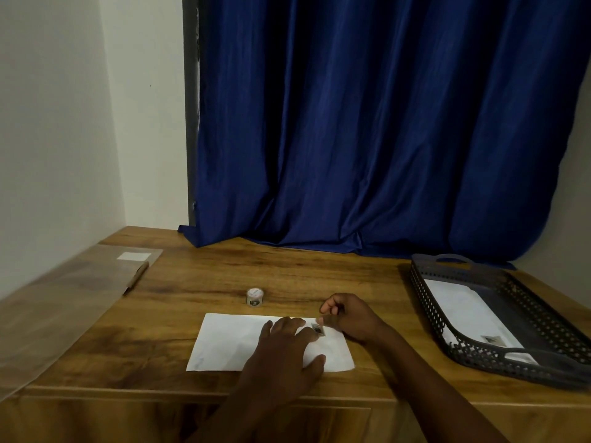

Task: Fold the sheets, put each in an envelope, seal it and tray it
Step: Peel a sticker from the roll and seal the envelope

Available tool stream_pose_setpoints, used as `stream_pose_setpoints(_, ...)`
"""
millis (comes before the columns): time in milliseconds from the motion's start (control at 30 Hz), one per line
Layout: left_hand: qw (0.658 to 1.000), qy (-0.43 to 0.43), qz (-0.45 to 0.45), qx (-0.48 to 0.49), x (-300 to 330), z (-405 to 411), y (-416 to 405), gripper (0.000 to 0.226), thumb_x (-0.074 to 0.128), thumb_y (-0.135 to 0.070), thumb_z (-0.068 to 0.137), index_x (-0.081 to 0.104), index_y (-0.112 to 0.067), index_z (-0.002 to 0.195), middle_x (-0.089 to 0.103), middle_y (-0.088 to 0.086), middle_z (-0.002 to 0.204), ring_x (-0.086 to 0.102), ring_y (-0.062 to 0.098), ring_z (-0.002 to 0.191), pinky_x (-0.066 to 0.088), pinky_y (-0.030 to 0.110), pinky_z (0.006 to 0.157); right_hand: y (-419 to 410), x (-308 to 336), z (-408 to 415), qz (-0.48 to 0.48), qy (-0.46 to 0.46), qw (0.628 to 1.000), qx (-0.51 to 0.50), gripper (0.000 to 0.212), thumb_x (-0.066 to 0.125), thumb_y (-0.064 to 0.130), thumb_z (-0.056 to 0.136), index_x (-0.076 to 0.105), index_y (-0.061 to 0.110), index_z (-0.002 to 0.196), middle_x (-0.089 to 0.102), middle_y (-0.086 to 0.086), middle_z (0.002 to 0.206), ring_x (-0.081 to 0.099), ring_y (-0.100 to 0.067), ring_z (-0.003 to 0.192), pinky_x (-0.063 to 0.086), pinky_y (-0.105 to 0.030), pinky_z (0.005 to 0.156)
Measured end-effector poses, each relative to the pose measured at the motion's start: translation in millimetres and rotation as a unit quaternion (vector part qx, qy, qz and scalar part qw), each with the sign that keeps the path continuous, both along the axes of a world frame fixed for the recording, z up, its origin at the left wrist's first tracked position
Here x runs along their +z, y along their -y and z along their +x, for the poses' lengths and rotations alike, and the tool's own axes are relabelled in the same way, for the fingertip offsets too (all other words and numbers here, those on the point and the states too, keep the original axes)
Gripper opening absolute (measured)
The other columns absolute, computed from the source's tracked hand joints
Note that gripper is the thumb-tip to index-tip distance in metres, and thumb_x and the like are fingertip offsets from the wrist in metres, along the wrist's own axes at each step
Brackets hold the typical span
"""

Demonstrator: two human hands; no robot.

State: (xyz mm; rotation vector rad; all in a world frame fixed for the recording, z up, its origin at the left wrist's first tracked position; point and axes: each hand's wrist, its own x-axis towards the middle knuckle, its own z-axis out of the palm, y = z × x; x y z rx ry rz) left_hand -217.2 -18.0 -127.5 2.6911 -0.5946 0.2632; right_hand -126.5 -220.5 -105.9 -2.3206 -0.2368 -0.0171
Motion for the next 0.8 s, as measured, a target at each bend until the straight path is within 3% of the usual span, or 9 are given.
stream_pose_setpoints(133,1.0,0.004,0.001,0.004,0.0,-0.3,1.0,0.058,0.039,-0.067,0.092,0.045,-0.039,0.143,0.036,-0.01,0.158,0.025,0.011,0.146,0.015,0.047,0.124,-1.1,-4.3,0.3,-0.027,0.019,0.999,-0.002,0.047,0.087,0.06,0.059,0.07,0.03,0.09,0.064,0.007,0.087,0.057,-0.006,0.077,0.047,-0.024,0.065)
stream_pose_setpoints(433,1.0,0.006,0.01,-0.001,1.1,-0.9,0.7,0.057,0.038,-0.066,0.093,0.046,-0.038,0.142,0.036,-0.01,0.157,0.025,0.011,0.146,0.014,0.047,0.124,-12.7,-12.8,-3.8,-0.034,0.093,0.993,-0.057,0.036,0.089,0.047,0.066,0.068,0.025,0.085,0.06,0.009,0.078,0.054,-0.005,0.069,0.043,-0.023,0.062)
stream_pose_setpoints(600,1.0,0.01,0.009,-0.002,1.8,-2.5,1.3,0.056,0.038,-0.065,0.093,0.047,-0.037,0.141,0.037,-0.011,0.156,0.025,0.01,0.145,0.014,0.045,0.123,-10.4,-16.1,-8.3,0.02,0.102,0.992,-0.066,0.031,0.082,0.054,0.072,0.07,0.027,0.082,0.067,0.004,0.082,0.063,-0.014,0.076,0.054,-0.035,0.07)
stream_pose_setpoints(800,1.0,0.013,0.01,0.001,1.0,-1.9,1.5,0.057,0.038,-0.065,0.093,0.045,-0.037,0.141,0.038,-0.01,0.155,0.027,0.01,0.144,0.017,0.046,0.123,6.7,-13.9,-21.8,-0.05,0.109,0.992,0.029,0.04,0.083,0.05,0.075,0.067,0.037,0.109,0.057,0.014,0.11,0.051,0.002,0.1,0.041,-0.016,0.082)
